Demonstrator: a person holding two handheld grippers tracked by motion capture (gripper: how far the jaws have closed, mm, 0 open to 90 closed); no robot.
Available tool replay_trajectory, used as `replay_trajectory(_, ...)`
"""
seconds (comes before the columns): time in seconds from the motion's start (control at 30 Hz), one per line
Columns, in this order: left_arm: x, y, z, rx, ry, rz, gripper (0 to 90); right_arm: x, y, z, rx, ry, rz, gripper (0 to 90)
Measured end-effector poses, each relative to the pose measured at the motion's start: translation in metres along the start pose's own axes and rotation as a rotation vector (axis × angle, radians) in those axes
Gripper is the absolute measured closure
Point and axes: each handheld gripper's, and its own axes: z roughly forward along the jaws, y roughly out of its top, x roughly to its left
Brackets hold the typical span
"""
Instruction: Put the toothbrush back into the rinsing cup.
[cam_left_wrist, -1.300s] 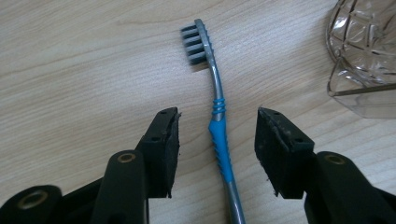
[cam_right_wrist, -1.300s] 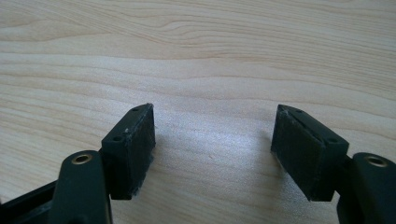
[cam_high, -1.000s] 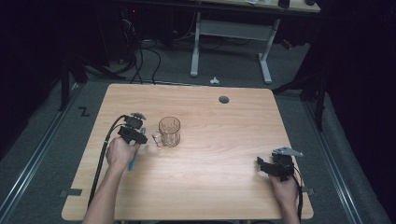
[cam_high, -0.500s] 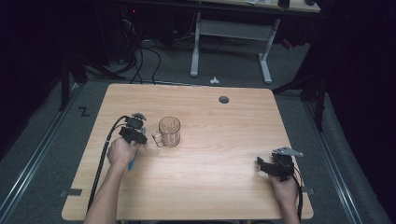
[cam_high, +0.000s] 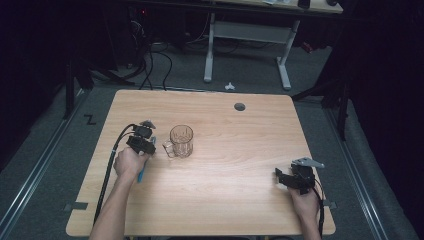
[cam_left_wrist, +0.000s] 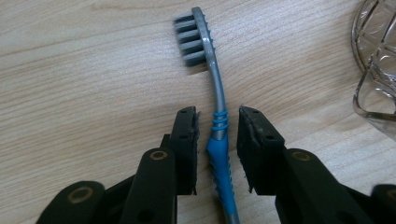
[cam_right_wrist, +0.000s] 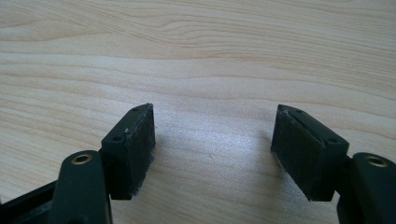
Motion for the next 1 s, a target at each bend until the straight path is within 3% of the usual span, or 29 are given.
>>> replay_trajectory(1.0,0.0045,0.0001,-0.0011,0.026,-0.004,0.012,78.5,0.0000,0.0000,0.0000,0.000,0.000,-0.001,30.5)
